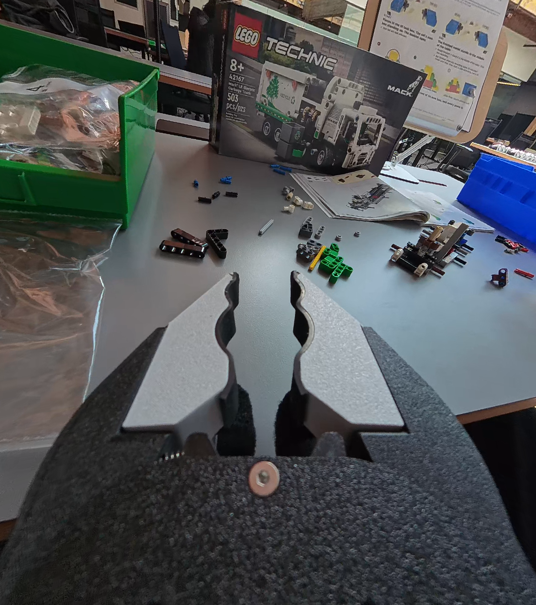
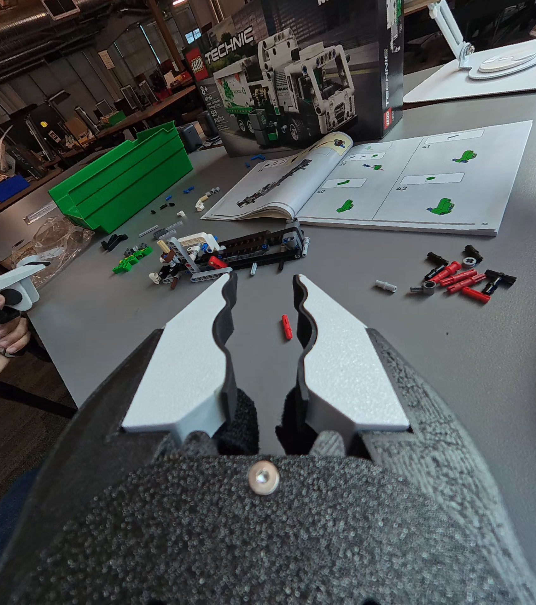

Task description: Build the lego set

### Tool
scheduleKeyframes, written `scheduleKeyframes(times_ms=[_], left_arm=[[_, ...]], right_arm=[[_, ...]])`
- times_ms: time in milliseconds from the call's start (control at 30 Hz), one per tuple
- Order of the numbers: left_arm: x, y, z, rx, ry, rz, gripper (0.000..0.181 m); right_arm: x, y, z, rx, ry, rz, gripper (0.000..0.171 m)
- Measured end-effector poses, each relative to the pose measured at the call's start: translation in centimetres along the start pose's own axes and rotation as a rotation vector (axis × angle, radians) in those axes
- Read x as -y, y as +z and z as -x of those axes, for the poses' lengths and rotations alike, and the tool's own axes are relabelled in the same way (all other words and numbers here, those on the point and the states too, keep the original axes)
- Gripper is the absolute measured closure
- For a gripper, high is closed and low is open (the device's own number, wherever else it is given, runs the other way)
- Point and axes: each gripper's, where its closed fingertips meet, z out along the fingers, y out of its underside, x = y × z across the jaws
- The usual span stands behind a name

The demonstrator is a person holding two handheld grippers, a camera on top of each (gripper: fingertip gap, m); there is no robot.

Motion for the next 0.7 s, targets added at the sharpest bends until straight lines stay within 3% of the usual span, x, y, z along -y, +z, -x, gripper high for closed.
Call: scheduleKeyframes(times_ms=[400,533,700], left_arm=[[-0.1,-0.1,0.0,0.001,0.004,0.002,0.152],[0.0,-0.2,0.1,0.006,0.004,-0.001,0.152],[-0.2,0.1,0.3,0.004,-0.013,0.007,0.152]], right_arm=[[-0.4,-0.1,0.3,-0.006,-0.055,0.03,0.137],[0.3,-2.6,-4.1,-0.215,-0.203,0.066,0.141],[2.0,-5.6,-8.0,-0.319,-0.105,-0.027,0.144]])
